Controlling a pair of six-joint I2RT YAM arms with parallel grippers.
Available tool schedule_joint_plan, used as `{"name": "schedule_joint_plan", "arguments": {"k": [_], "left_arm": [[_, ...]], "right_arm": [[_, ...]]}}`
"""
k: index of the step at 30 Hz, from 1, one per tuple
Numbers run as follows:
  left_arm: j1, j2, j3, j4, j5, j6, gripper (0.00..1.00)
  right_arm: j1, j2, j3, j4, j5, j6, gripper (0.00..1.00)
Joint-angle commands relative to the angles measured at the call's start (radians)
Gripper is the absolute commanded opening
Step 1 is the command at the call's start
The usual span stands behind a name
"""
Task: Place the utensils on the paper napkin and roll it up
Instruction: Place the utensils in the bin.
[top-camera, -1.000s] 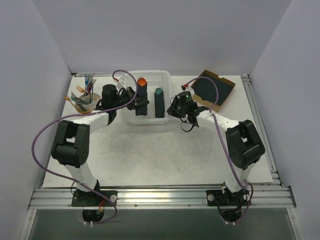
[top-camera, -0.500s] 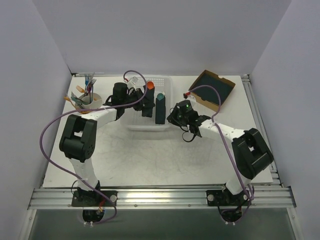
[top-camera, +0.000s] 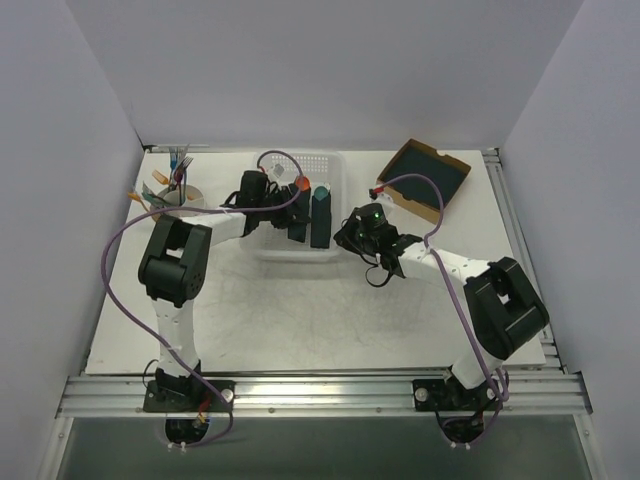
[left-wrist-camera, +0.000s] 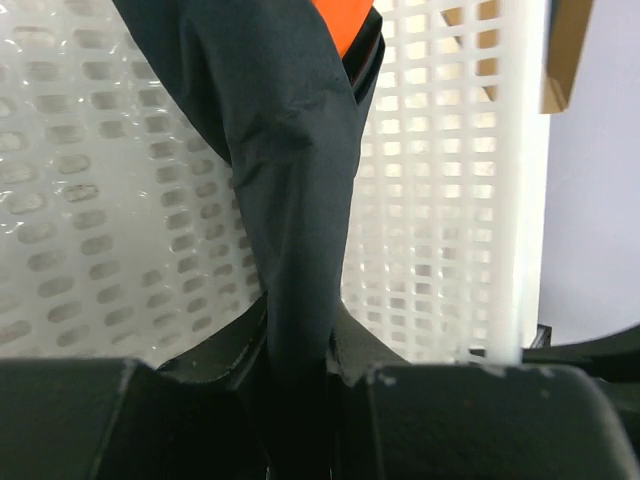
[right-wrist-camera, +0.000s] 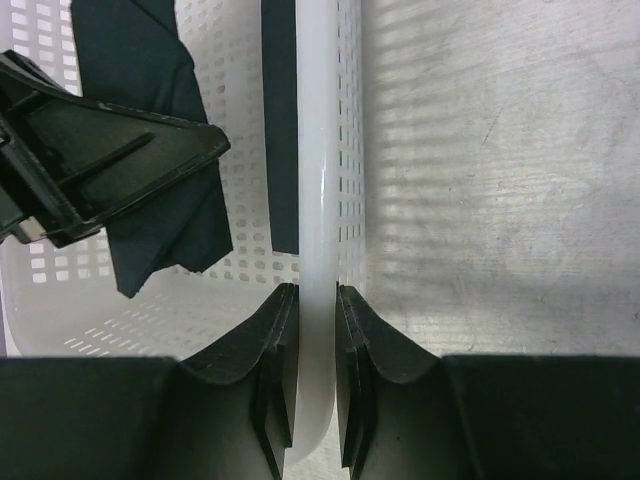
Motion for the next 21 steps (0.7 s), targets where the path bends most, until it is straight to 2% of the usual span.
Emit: {"name": "schedule_joint_plan", "arguments": {"k": [1,21], "left_arm": [[-0.006,0.03,0.078,0.004,-0.022,0.029,0.02],[-0.012,0.136,0.204,-0.116,-0.079,0.043,0.02]], "right_arm": [[0.004,-0.038,-0.01,0.024,0.014,0.008,0.14],[0.0,-0.02,-0.004,0.035,-0.008,0.014,0.14]]}}
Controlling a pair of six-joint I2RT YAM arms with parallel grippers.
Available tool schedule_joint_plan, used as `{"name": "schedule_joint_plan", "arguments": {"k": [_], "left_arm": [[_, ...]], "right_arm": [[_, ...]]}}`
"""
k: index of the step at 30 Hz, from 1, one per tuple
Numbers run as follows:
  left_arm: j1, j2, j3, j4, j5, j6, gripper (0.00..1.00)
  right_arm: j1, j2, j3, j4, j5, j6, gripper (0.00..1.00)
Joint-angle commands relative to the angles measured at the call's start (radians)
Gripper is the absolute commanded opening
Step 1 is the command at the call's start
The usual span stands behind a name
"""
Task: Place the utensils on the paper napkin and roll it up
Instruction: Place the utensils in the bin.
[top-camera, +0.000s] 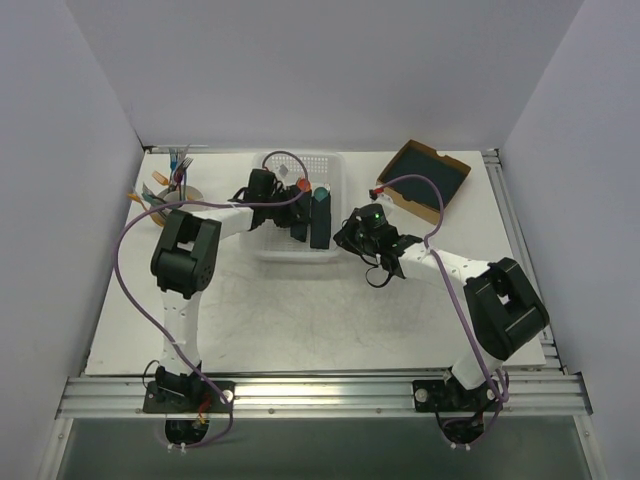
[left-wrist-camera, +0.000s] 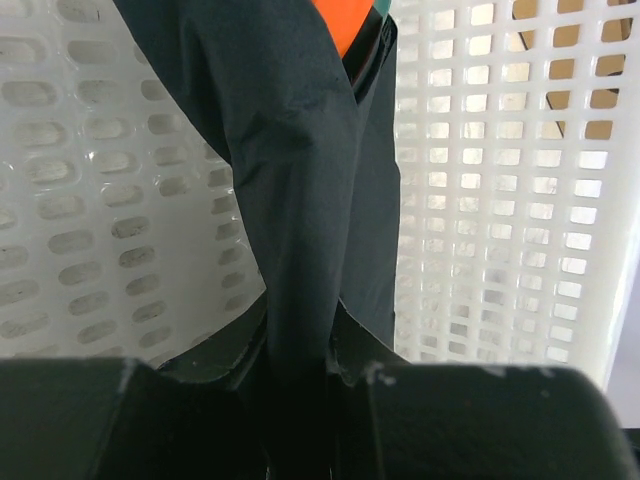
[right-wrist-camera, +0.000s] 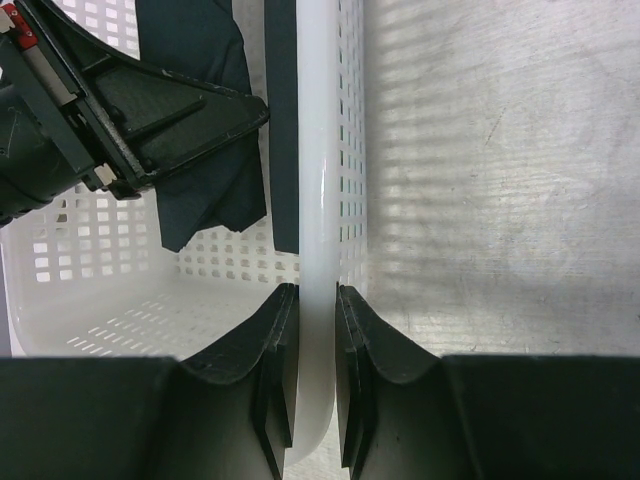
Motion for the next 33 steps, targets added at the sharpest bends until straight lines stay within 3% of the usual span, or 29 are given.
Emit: {"name": "schedule_joint_plan", "arguments": {"k": [1,19,24,33], "left_arm": [[-0.004,0.013,0.064,-0.019,-0.009,0.01,0.02],[0.001,0.055,0.081,-0.046,0.032,-0.082,0.03],[0.001,0.055,0.092,-0.048,0.026,-0.087,0.11],[0.001,0.079,0.114,-0.086,0.032,-0.095,0.13]], "right_arm": [[0.0,-0.02,-0.003,0.031,0.002,0.008,0.14],[-0.014,-0.032,-0.019,0.032,-0.001,0.015,0.14],[-0.014,-0.031,-0.022,0.031,-0.001,0.018,0.14],[-0.014,-0.028,-0.025,0.034,-0.001,0.018,0.14]]}}
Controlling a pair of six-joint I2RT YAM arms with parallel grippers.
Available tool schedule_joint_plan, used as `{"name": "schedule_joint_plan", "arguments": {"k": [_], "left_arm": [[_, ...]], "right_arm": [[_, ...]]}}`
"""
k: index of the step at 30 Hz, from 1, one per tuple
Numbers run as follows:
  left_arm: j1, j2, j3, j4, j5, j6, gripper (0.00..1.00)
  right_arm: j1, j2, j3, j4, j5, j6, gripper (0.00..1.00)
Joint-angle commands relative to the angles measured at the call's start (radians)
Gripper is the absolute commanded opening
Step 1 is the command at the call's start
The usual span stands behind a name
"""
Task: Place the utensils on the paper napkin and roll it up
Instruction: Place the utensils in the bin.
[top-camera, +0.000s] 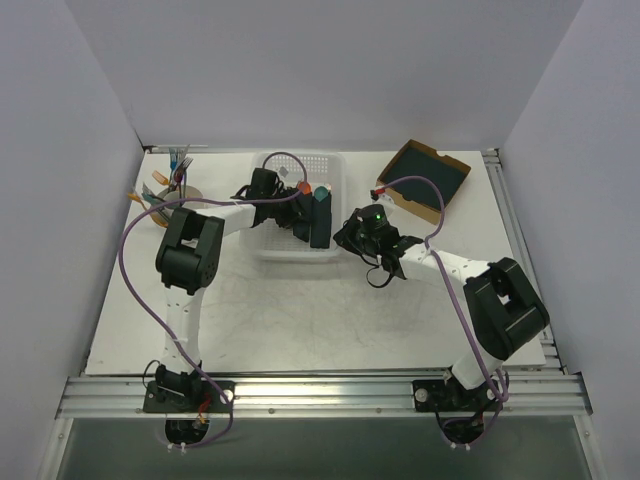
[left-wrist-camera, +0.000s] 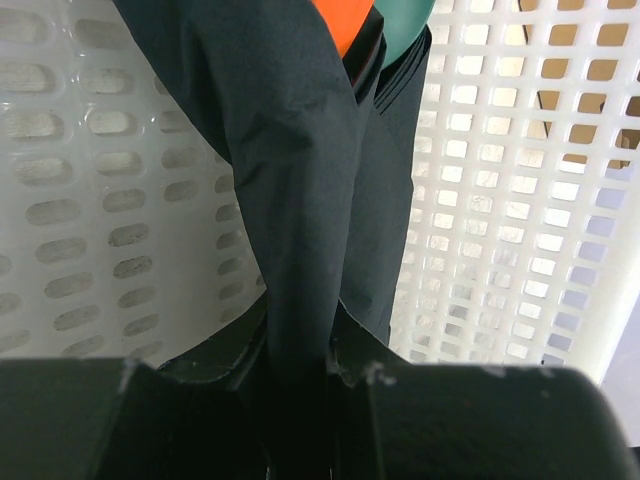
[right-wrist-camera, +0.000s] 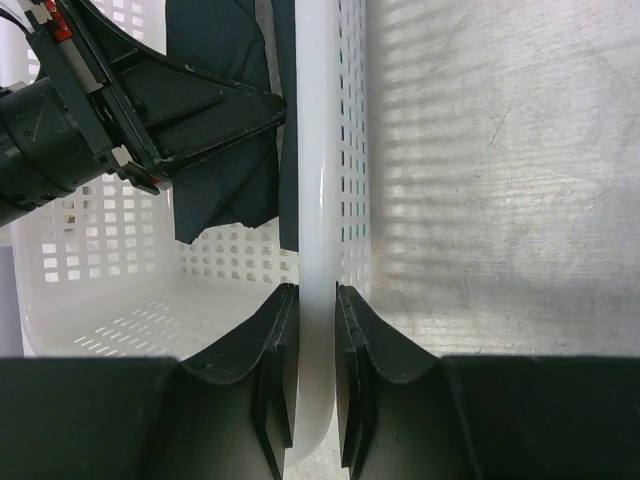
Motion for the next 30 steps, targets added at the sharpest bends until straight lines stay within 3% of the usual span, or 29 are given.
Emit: {"name": "schedule_joint_plan", "arguments": {"k": [1,11,18,30], "left_arm": [[0.002,0.023,0.045,-0.022,0.013,-0.005,0.13],[0.003,0.045,0.074,-0.071,0.013,0.021,0.18],[0.002,0.04,0.065,-0.068,0.007,0.03,0.28],[0.002,0.057,0.096,-0.119,-0.008,0.055,0.31]], "right_arm": [[-0.006,-0.029,-0.009,0.008,0.008,0.003,0.14],[-0.009,-0.032,-0.015,0.008,0.009,0.006,0.14],[-0.012,-0.031,-0.015,0.008,0.008,0.006,0.14],[-0.017,-0.031,-0.018,0.007,0.009,0.006,0.15]]}}
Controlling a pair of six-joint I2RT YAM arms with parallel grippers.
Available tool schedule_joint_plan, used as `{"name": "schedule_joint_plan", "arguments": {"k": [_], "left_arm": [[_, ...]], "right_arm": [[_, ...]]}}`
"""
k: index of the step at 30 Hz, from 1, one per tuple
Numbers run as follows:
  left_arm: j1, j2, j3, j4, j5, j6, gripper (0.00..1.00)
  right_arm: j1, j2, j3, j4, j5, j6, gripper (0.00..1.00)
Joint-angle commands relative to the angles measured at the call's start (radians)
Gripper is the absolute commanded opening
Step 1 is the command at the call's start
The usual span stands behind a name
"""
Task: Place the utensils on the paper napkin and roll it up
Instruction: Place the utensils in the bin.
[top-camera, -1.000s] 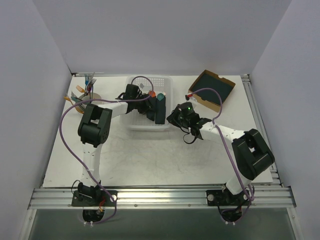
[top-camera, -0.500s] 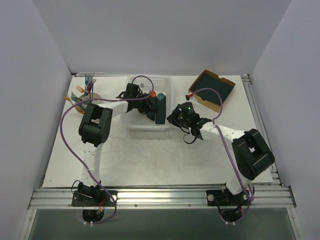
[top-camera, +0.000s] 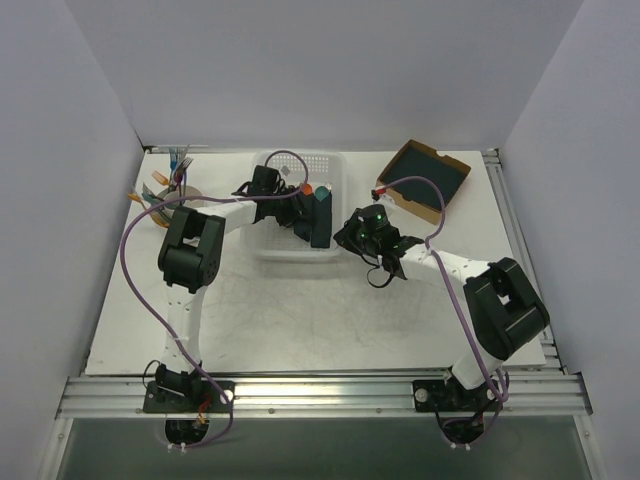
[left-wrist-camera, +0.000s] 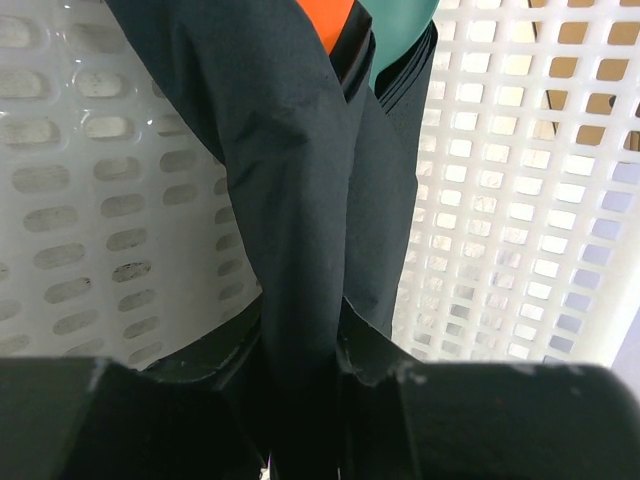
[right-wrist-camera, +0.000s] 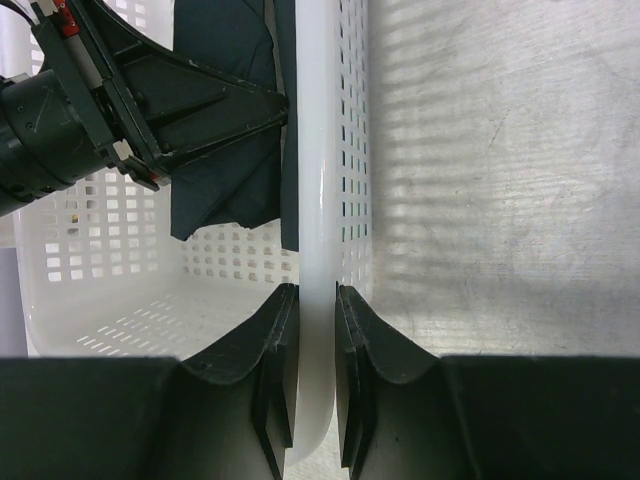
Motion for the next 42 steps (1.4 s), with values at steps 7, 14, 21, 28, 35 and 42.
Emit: {"name": "schedule_joint_plan", "arguments": {"k": [7,14,21,28,35,42], "left_arm": [[0.0,0.028,0.026,-0.051,-0.022,0.044,0.35],[0.0,0.028,0.021,-0.066,-0.034,0.055,0.36],[0.001,0.025,0.02,-0.085,-0.054,0.075,0.4],[0.006,0.024,0.028,-0.122,-0.095,0.105,0.42],[0.014,0.027,0.029,-0.138,-0.098,0.121,0.44],[0.014,0.016,0.041,-0.166,-0.12,0.15,0.48]], "right_arm": [[-0.011,-0.031,-0.011,-0.004,-0.014,0.001,0.16],[-0.011,-0.028,-0.007,-0.007,-0.014,0.001,0.16],[-0.011,-0.028,-0.002,-0.017,-0.009,0.003,0.17],[-0.011,-0.028,0.001,-0.018,-0.009,0.001,0.17],[-0.011,-0.026,0.003,-0.024,-0.003,0.0,0.17],[-0.011,-0.022,0.0,-0.023,-0.005,0.003,0.17]]}}
